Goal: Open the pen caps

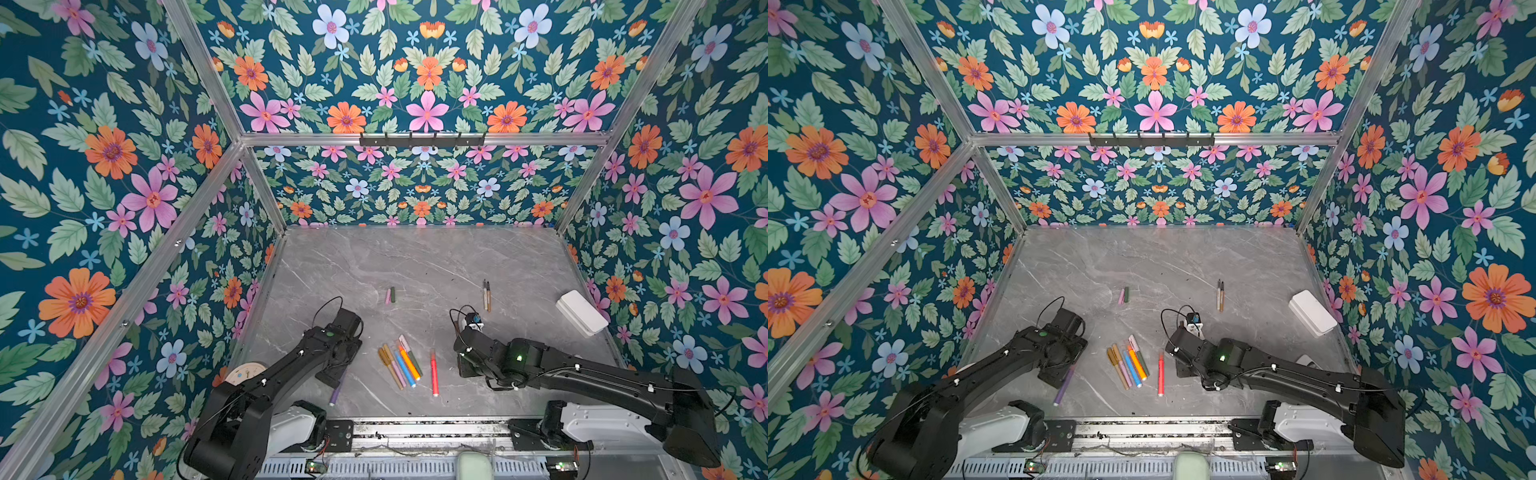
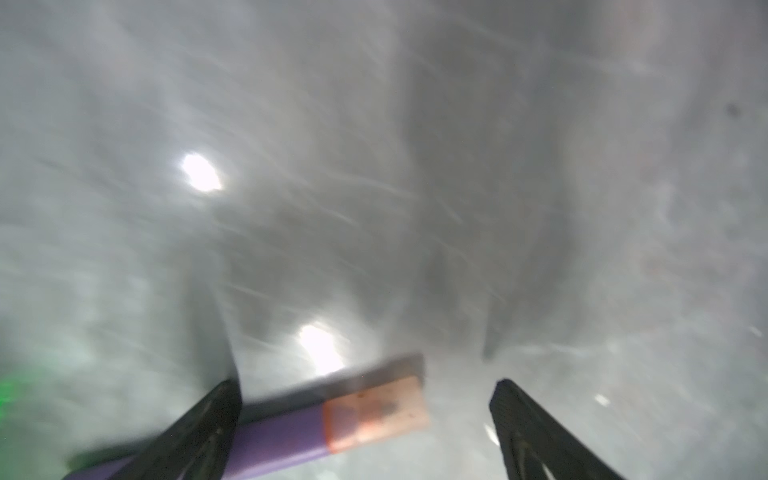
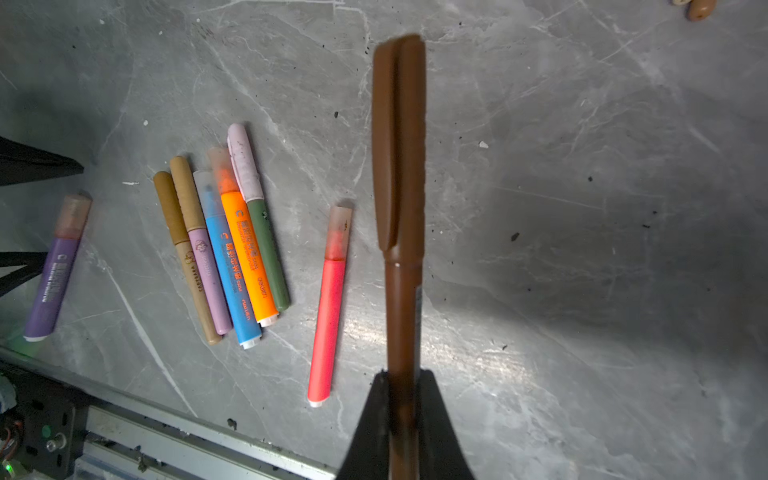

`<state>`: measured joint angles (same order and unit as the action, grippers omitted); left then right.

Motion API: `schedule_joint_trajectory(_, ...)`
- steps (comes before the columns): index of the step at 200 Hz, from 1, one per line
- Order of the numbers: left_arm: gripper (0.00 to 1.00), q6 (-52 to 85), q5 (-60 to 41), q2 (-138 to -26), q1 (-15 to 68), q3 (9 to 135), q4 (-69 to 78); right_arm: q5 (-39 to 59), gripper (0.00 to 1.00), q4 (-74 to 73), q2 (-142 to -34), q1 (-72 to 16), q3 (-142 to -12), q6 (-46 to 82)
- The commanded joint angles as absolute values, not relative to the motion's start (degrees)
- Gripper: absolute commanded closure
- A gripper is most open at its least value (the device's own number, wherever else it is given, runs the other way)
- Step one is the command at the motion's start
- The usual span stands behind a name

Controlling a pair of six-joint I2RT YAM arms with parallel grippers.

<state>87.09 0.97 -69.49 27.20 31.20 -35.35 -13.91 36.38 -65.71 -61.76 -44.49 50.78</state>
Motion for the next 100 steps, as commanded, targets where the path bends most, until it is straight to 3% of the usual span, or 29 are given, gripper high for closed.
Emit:
schedule_joint_trajectory(1,0.02,90.4,-2.7,-71.0,27.8,32.2,-27.3,-15.4,1.0,37.4,-64.8,-61.4,-44.3,50.5)
schedule_joint_trajectory(51,0.02,88.9,-0.9,-69.4,27.8,34.7,-30.3,-15.0,1.0,37.1,-63.4,-60.5,-42.8,50.1)
schedule_joint_trajectory(100,0.01,81.5,13.0,-67.4,27.8,41.3,-48.2,-14.8,1.0,35.5,-63.0,-60.5,-41.6,50.5)
